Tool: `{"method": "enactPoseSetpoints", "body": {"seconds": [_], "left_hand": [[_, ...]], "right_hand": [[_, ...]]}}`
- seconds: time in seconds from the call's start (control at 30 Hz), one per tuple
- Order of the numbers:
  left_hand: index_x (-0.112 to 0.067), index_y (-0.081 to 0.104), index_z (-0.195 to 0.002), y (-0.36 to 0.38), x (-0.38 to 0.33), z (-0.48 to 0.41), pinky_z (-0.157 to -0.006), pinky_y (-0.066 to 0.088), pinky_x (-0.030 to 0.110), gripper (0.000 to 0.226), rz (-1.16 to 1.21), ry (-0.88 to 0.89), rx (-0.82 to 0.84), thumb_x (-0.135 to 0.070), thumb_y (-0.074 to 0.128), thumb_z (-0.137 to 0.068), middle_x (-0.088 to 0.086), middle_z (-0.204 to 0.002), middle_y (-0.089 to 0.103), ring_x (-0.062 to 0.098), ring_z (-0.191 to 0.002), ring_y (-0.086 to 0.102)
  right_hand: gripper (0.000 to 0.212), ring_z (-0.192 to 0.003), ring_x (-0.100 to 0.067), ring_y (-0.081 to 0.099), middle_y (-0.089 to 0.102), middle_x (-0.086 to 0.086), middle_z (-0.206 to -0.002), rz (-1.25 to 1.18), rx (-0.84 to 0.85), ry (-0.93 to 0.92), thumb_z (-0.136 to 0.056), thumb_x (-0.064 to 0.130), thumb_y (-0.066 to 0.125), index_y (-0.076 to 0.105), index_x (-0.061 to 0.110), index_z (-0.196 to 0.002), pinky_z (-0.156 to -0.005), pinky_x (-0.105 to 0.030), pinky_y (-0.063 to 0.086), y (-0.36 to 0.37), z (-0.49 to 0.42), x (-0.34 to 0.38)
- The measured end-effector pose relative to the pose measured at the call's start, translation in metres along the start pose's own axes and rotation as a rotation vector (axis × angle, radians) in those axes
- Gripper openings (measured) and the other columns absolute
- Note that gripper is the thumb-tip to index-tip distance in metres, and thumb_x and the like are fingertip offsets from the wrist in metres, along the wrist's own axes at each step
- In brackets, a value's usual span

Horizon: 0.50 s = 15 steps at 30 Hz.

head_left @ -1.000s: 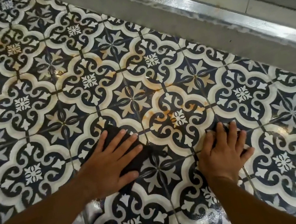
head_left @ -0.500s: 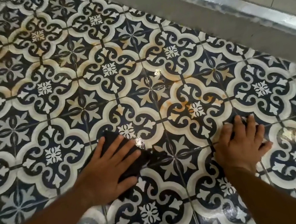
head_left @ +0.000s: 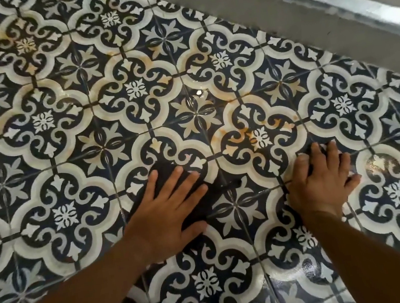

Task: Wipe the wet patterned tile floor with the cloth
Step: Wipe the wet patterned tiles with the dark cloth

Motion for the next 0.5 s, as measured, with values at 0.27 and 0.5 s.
{"method": "enactPoseSetpoints", "body": {"seconds": [0.27, 0.5], "left_hand": [[-0.026, 0.022, -0.15, -0.016, 0.066, -0.003, -0.114, 0.001, 0.062, 0.071, -0.018, -0.237, 0.014, -0.068, 0.019, -0.093, 0.003, -0.16, 0.021, 0.028, -0.148, 0.004], [-0.027, 0.023, -0.151, 0.0, 0.027, 0.008, -0.113, 0.004, 0.063, 0.068, 0.025, -0.187, -0.03, -0.066, 0.023, -0.095, 0.002, -0.16, 0.016, 0.028, -0.148, 0.004]], "right_hand": [[0.052, -0.15, -0.024, 0.006, 0.02, -0.003, -0.162, -0.057, -0.03, -0.297, -0.097, 0.05, 0.033, 0.041, 0.028, -0.143, -0.115, -0.062, -0.006, -0.017, 0.035, 0.048], [0.042, -0.134, -0.029, 0.044, 0.054, -0.008, -0.14, 0.004, 0.116, -0.973, -0.096, 0.039, 0.045, 0.057, 0.02, -0.131, -0.109, -0.066, 0.026, 0.041, 0.126, 0.123]]}}
Point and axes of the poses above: each hand's wrist, its own z-axis away from the middle knuckle, its own y-axis out of the palm, x = y × z, the point moved 6 cm from there along -z, towards the middle knuckle
